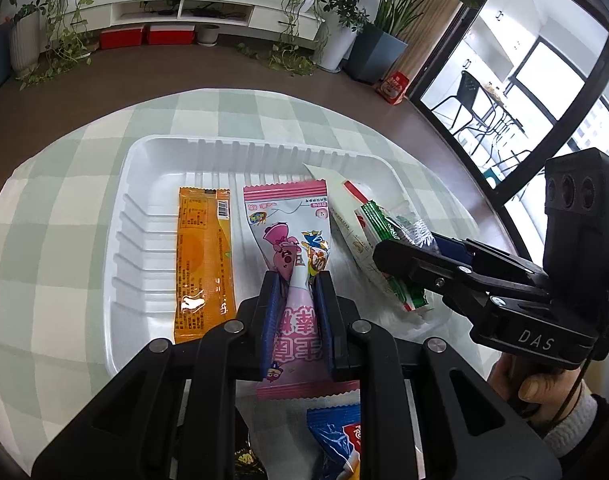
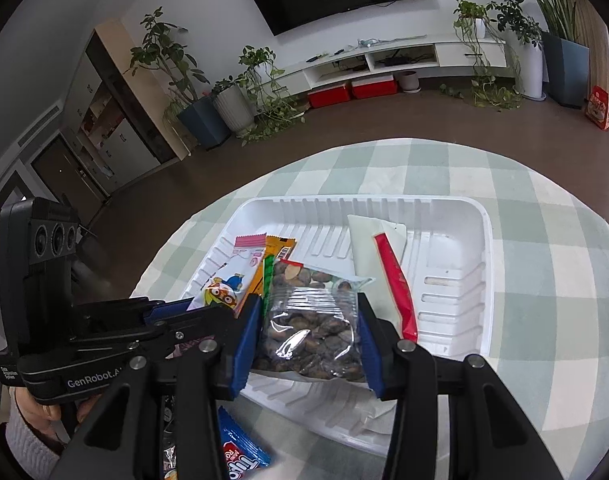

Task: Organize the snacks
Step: 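Carry the pink packet with the left tool while the right tool carries the nut bag toward the tray, then lower the pink packet into the tray with the left tool while the right tool releases the nut bag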

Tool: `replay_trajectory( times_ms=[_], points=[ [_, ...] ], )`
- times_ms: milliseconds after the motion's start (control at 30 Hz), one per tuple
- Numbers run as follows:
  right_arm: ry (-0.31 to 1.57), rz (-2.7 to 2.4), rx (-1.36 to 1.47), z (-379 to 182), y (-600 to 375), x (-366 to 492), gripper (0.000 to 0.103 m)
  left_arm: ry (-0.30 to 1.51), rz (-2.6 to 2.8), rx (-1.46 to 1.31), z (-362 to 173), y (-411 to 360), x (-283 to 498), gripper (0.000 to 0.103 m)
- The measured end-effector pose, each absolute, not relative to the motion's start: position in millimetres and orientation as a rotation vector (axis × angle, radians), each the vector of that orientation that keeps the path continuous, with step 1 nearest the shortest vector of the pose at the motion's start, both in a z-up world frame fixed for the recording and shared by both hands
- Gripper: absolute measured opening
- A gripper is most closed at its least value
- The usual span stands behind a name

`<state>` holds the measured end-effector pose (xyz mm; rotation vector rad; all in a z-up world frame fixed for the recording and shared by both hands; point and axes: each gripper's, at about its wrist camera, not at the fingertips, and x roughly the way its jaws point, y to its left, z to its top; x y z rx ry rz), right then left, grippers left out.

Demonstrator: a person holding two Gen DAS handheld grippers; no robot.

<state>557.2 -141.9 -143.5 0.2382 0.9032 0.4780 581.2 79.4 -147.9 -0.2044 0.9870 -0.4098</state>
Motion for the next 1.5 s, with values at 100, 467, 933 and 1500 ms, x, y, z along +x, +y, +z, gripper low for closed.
replay_trajectory(
  times_ms=[100, 467, 933, 1500],
  points=[
    [0.913, 0.476, 0.236, -150, -142, 561, 0.048, 0.994, -0.406, -0.195, -155, 77, 587, 0.017],
    [0.932, 0.463, 0.213, -168, -135, 565, 0.049, 1.014, -0.371, -0.166, -177, 73, 600, 0.017],
    [0.917, 0.455, 0.155, -166, -128, 563, 0.056, 1.023, -0.348, -0.161, -187, 71, 605, 0.02],
    [0.853, 0.438, 0.124, -146, -131, 539, 0.06, 0.959, -0.312, -0.133, -163, 77, 587, 0.02]
  ],
)
